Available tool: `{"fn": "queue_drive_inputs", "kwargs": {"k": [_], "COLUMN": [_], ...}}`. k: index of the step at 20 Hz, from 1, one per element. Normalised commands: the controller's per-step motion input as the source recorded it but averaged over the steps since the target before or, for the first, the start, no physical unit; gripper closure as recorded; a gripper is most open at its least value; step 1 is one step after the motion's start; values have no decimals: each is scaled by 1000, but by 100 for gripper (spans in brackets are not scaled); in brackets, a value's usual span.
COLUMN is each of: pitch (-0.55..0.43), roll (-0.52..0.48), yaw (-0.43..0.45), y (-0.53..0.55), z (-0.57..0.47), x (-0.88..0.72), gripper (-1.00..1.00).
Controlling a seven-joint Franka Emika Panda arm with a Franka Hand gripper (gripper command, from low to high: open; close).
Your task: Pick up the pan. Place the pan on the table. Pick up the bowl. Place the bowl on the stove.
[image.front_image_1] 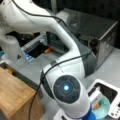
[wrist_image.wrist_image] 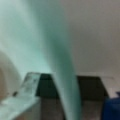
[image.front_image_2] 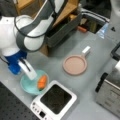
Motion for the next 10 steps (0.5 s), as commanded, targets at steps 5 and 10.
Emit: {"fn": "queue_drive_inputs", "kwargs": {"k": [5, 10], "pitch": [-174, -147], "roll": [-197, -278], "yaw": [-229, -133], "y": [550, 489], "z": [-66, -100], "x": [-232, -318], "gripper": [100, 100]}}
